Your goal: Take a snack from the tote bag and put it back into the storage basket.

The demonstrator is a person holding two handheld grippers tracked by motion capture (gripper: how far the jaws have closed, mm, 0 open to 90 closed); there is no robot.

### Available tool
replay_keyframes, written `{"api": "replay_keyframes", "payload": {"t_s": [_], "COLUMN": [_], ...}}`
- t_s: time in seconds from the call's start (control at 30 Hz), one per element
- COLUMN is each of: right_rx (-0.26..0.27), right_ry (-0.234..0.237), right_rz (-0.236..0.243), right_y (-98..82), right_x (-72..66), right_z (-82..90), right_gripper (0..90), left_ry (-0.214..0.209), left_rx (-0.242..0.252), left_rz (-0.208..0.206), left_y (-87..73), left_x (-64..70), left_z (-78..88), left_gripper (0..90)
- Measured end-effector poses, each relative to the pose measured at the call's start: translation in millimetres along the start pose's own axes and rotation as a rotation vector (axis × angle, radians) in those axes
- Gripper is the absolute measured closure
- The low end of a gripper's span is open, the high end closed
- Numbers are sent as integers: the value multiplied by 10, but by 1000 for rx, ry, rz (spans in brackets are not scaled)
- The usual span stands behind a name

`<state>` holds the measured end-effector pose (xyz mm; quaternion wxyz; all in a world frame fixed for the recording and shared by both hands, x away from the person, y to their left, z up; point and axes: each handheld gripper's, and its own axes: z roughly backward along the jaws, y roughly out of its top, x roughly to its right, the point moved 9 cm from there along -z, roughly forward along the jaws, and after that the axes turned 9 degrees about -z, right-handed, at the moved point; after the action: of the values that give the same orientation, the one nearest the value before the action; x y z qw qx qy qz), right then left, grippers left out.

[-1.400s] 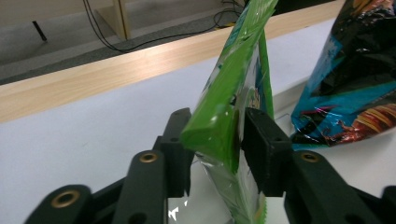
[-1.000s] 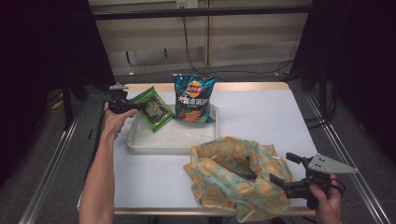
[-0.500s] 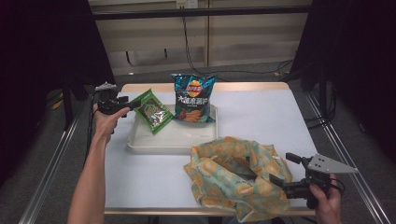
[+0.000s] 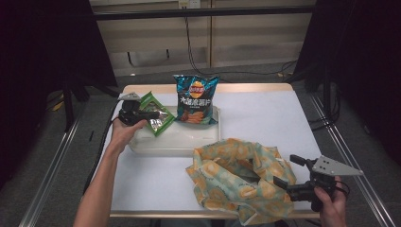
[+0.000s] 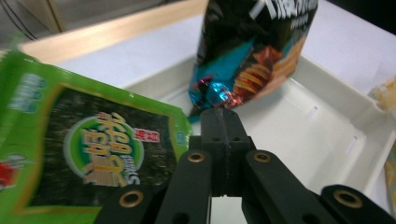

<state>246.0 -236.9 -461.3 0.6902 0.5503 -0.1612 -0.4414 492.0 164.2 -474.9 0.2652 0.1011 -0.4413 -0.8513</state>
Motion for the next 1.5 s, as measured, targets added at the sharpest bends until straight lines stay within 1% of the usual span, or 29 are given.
{"api": "replay_keyframes", "payload": {"t_s": [0.03,0.07,0.13,0.17,0.2,0.27,0.33,0.5,0.57,0.6,0.63,0.67,0.73,0.77,0.8,0.83,0.87,0.9,1.0,1.03,1.07,1.13,1.23,1.27,1.3,1.33,1.4,1.47,1.5], "right_rx": [-1,-2,-3,-3,-3,-6,-8,-6,-7,-3,-4,-4,-4,-7,-7,-7,-6,-6,-6,-6,-6,-7,-8,-10,-10,-8,-7,-10,-11], "right_ry": [1,1,-1,-1,-1,1,0,3,0,-2,-3,-3,-3,-3,-2,-2,4,4,6,6,6,1,1,4,5,3,2,7,8], "right_rz": [0,2,5,4,5,3,3,8,6,4,5,4,4,3,4,5,6,6,8,8,7,5,6,3,4,7,6,3,2], "right_y": [-1,-2,-3,-3,-3,-7,-10,-7,-9,-7,-7,-7,-7,-11,-11,-11,-9,-9,-7,-8,-9,-10,-11,-14,-15,-14,-12,-16,-17], "right_x": [0,2,8,9,8,6,5,-4,5,11,16,16,15,10,10,8,-2,-2,-7,-5,-2,7,9,6,5,4,4,4,5], "right_z": [0,0,-3,-5,-7,-12,-16,-16,-15,-15,-15,-16,-17,-19,-21,-22,-23,-23,-23,-24,-25,-23,-24,-25,-26,-28,-26,-25,-27], "right_gripper": [12,12,12,12,12,12,12,12,12,12,12,12,12,12,12,12,11,11,10,10,10,10,10,10,10,10,10,10,10], "left_ry": [1,-8,-16,-32,-24,-29,-45,-20,-39,-43,-34,-38,-33,-17,-7,0,24,24,47,54,48,70,96,106,105,113,129,145,146], "left_rx": [-18,-42,-67,-88,-107,-141,-172,-238,-260,-313,-325,-325,-348,-351,-368,-354,-347,-347,-352,-351,-381,-366,-393,-385,-393,-386,-383,-361,-366], "left_rz": [-7,0,2,0,-8,-11,-6,9,29,-22,-12,-9,-12,-2,-10,30,55,55,75,90,50,87,68,86,85,98,103,125,113], "left_y": [-28,-72,-120,-151,-171,-209,-247,-355,-390,-440,-459,-461,-478,-481,-492,-494,-498,-498,-526,-535,-561,-563,-597,-601,-613,-618,-622,-608,-608], "left_x": [-3,3,7,24,26,47,55,-20,-24,-59,-56,-55,-78,-88,-111,-110,-139,-139,-234,-262,-311,-334,-432,-445,-470,-497,-547,-569,-587], "left_z": [-23,-57,-92,-121,-136,-177,-204,-264,-277,-262,-274,-280,-276,-284,-273,-288,-291,-291,-275,-267,-231,-234,-183,-185,-165,-161,-153,-175,-176], "left_gripper": [900,900,900,900,900,900,900,900,900,900,900,900,900,900,900,900,900,900,900,900,900,900,900,900,900,900,900,900,900]}}
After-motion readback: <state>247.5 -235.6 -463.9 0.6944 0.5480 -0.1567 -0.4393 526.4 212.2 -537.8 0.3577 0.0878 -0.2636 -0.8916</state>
